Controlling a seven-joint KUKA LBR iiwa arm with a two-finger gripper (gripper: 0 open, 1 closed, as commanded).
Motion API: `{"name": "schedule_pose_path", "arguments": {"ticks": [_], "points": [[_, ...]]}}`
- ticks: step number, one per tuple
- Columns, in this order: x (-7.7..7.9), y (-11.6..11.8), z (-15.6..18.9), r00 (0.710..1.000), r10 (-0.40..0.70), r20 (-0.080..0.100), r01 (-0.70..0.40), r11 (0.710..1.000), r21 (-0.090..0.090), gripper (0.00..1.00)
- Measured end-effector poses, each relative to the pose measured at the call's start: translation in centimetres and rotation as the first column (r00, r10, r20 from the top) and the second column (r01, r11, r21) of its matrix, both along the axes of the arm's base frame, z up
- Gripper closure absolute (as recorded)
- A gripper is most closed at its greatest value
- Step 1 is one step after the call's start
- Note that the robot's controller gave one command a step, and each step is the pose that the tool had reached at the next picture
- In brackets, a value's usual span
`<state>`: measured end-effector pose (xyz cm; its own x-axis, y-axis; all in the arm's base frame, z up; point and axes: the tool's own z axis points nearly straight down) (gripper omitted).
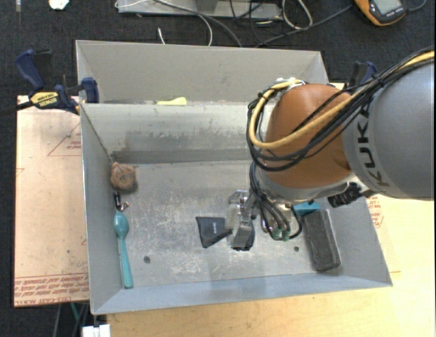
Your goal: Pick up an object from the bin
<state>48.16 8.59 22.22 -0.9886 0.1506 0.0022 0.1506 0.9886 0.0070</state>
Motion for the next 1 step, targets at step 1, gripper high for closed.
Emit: {"name": "schedule_pose_path", "arguments": {"ticks": [1], "points": [[0.13, 0.04, 2.03, 1.0, 0.001, 0.006, -0.001, 1.0, 0.001, 1.0]]}}
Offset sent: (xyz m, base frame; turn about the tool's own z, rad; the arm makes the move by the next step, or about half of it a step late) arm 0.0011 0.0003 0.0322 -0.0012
